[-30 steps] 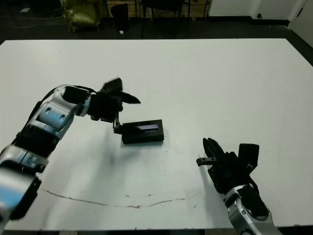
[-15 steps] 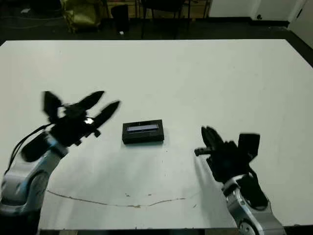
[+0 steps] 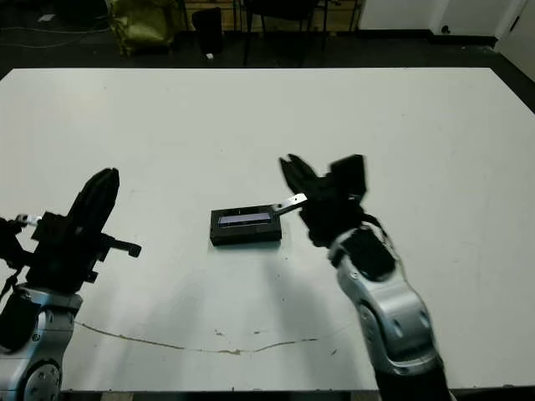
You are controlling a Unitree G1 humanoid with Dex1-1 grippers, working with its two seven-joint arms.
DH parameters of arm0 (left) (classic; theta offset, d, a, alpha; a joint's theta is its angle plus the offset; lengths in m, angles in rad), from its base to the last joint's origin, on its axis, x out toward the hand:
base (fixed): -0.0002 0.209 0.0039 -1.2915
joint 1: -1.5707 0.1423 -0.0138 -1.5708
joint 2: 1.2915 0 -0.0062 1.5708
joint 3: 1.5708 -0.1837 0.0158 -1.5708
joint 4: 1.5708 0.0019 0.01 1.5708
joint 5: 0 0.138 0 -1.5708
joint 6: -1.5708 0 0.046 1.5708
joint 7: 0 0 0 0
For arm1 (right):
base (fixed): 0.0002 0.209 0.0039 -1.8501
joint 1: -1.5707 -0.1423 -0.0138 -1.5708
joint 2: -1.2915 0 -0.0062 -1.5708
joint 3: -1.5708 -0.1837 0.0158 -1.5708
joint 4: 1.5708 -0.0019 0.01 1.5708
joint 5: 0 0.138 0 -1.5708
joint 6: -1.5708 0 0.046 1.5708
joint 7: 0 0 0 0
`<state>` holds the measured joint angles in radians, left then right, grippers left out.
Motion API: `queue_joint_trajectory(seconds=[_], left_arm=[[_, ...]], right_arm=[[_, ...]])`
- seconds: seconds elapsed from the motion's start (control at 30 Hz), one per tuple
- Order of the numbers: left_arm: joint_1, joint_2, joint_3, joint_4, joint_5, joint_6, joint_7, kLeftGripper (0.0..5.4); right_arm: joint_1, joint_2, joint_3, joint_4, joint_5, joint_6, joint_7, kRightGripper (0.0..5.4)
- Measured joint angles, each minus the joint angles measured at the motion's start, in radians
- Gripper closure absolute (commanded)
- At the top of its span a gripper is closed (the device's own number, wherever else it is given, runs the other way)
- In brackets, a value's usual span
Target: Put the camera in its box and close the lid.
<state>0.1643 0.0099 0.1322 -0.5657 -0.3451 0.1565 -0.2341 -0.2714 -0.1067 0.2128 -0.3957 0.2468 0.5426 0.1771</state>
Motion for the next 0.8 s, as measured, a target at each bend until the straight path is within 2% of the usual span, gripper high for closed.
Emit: queue_joint_trajectory(seconds=[0.17, 0.37, 0.5, 0.8], left_arm=[[0.009, -0.015, -0.012, -0.006, -0.012, -0.002, 0.044, 5.35], [0.020, -0.017, -0.037, -0.018, -0.016, -0.002, 0.073, 5.35], [0.024, -0.018, -0.052, -0.034, -0.018, 0.001, 0.096, 5.35], [0.028, -0.017, -0.072, -0.038, -0.012, 0.004, 0.126, 5.35]], right_arm=[[-0.031, 0.052, 0.053, 0.069, -0.029, 0.044, -0.005, 5.40], [-0.034, 0.093, 0.087, 0.132, -0.060, 0.053, -0.004, 5.40], [-0.031, 0.097, 0.097, 0.157, -0.071, 0.091, -0.002, 5.40], [0.026, 0.096, 0.086, 0.204, -0.082, 0.090, 0.017, 5.40]])
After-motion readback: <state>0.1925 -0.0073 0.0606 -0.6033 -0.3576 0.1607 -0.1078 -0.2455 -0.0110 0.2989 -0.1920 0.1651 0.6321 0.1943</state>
